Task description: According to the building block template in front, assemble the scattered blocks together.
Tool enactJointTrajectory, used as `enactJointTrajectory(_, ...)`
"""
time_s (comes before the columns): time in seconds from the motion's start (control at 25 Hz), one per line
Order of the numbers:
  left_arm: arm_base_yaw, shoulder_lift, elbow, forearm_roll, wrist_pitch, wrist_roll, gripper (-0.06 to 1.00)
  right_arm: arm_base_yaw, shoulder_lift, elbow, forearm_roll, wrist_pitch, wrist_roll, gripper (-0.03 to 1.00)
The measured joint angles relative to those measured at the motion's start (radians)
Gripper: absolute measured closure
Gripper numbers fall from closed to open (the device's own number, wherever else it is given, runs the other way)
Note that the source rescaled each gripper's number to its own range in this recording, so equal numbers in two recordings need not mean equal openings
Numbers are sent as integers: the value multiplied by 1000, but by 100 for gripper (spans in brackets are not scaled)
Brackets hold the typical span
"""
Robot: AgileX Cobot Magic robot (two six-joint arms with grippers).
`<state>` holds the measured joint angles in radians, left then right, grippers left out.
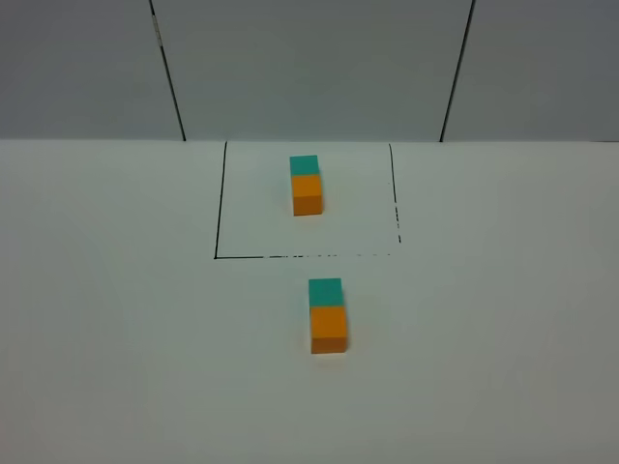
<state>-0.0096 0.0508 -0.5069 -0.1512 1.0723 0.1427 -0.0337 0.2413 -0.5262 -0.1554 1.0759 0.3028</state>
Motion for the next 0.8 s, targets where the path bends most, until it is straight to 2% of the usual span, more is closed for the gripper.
enactJointTrajectory(0.36,0,0,0,0,0,0,44,0,-228,34,0,-18,-32,21)
enactJointTrajectory(0.8,0,0,0,0,0,0,44,0,-248,34,-2,-17,-36,21)
